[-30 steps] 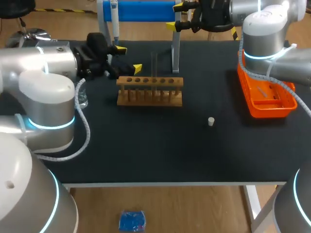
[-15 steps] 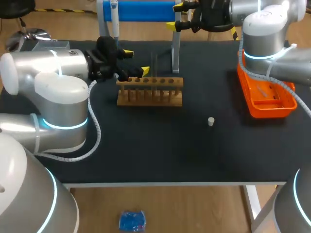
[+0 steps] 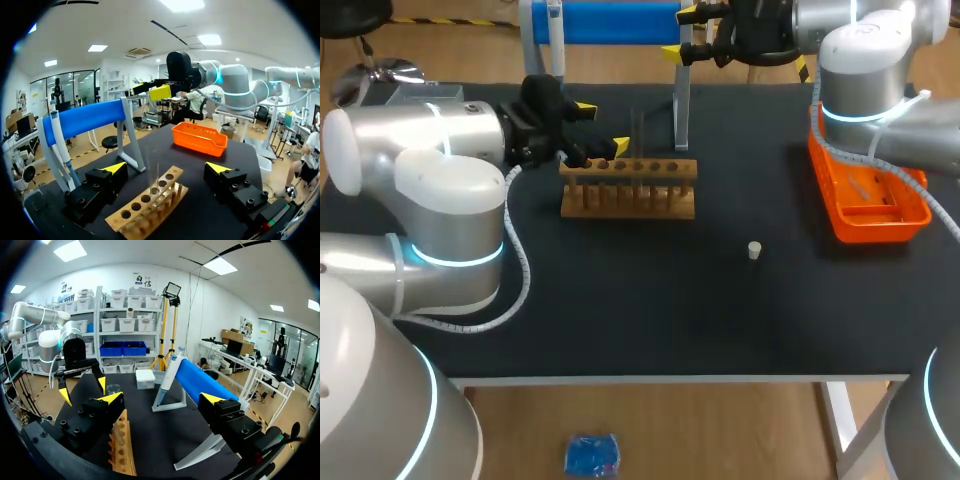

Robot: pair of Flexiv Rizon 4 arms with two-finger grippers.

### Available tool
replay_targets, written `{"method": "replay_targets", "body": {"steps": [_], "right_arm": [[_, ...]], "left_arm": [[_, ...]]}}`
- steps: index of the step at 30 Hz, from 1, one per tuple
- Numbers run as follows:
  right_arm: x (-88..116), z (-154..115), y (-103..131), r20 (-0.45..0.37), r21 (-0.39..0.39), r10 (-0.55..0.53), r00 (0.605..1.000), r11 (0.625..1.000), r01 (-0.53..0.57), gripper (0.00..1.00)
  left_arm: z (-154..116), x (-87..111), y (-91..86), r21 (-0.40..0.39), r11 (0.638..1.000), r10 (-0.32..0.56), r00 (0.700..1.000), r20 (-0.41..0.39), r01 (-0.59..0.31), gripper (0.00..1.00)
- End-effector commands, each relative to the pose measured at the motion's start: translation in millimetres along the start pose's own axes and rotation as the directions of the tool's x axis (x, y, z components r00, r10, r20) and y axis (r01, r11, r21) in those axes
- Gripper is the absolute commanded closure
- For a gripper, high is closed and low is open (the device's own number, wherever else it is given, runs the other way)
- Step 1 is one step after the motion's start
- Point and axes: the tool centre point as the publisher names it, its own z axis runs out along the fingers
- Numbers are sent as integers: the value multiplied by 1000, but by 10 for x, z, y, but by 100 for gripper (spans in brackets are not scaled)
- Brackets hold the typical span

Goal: Invert the test tube, pick up the pipette, mount the tip to pipette, aspirate from beaker and dispense into the tube, eject the tip, return the pipette, and cap with the stopper.

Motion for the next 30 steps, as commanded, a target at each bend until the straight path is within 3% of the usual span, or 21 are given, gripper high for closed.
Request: {"method": "replay_targets", "body": {"steps": [1,8,16,23,30], "right_arm": [[-4,-9,3,-2,2,1,1000,1000,-1,0],[198,-262,-99,18,44,-18,1000,999,17,0],[569,-956,-314,34,65,-19,999,998,17,0],[941,-1535,-673,26,103,32,999,994,-34,0],[1259,-1848,-1076,75,164,134,988,976,-145,0]], "left_arm": [[10,11,7,4,1000,-1,1000,4,1,0],[10,11,7,4,1000,-1,1000,4,1,0],[10,11,7,4,1000,-1,1000,4,1,0],[10,11,7,4,1000,-1,1000,4,1,0],[10,11,7,4,1000,-1,1000,4,1,0]]}}
